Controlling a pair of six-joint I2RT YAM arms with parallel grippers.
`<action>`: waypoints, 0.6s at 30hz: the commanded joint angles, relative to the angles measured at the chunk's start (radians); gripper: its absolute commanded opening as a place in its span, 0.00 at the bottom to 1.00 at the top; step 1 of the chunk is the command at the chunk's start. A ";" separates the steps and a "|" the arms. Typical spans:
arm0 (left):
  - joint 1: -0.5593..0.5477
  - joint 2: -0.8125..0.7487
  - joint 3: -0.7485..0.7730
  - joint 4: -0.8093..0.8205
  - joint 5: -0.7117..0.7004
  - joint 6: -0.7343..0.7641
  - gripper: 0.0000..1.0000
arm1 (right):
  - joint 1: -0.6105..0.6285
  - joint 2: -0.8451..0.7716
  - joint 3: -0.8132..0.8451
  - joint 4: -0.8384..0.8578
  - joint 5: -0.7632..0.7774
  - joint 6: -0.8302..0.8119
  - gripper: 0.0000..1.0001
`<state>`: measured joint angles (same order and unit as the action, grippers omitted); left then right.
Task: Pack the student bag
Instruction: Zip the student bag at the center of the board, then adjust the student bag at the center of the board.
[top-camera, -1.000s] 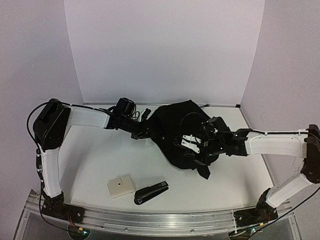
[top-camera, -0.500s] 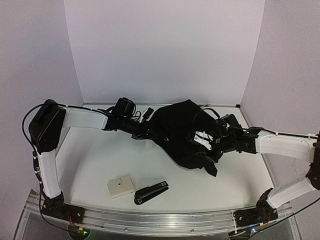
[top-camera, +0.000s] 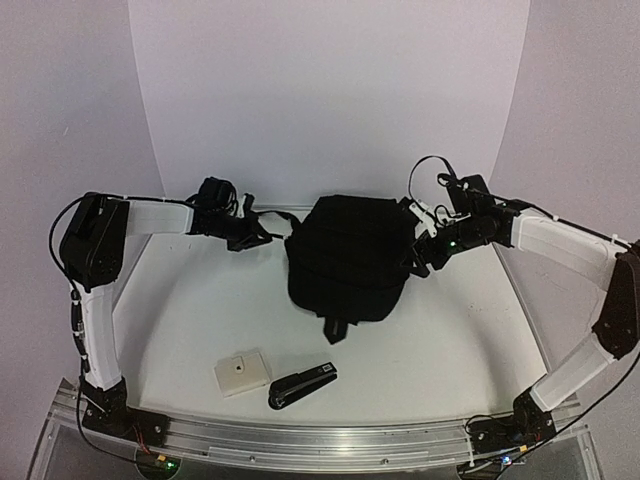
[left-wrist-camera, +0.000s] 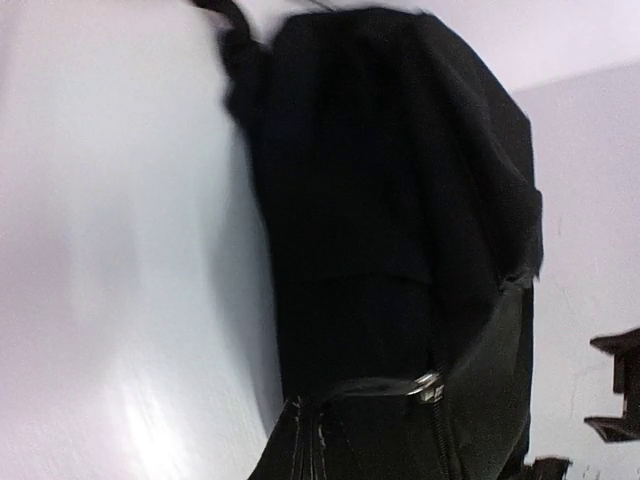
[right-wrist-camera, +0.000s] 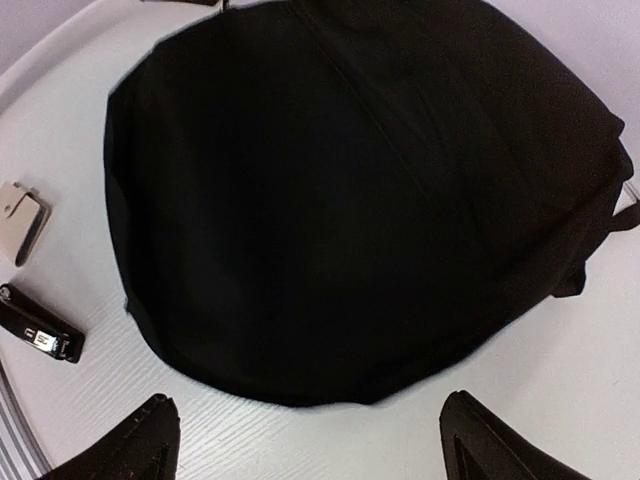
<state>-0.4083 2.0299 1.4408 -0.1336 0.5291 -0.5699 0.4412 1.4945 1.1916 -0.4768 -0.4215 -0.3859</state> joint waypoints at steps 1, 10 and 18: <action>0.134 0.027 0.090 -0.033 -0.086 -0.064 0.14 | -0.086 0.102 0.120 -0.052 -0.028 0.106 0.92; -0.009 -0.268 -0.162 -0.011 -0.107 0.028 0.84 | -0.127 0.357 0.369 -0.052 0.024 0.163 0.94; -0.212 -0.369 -0.377 0.096 -0.155 -0.083 1.00 | -0.153 0.630 0.777 -0.054 0.094 0.241 0.98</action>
<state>-0.5781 1.6837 1.1369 -0.1087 0.4173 -0.5974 0.3011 2.0339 1.7954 -0.5385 -0.3922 -0.2006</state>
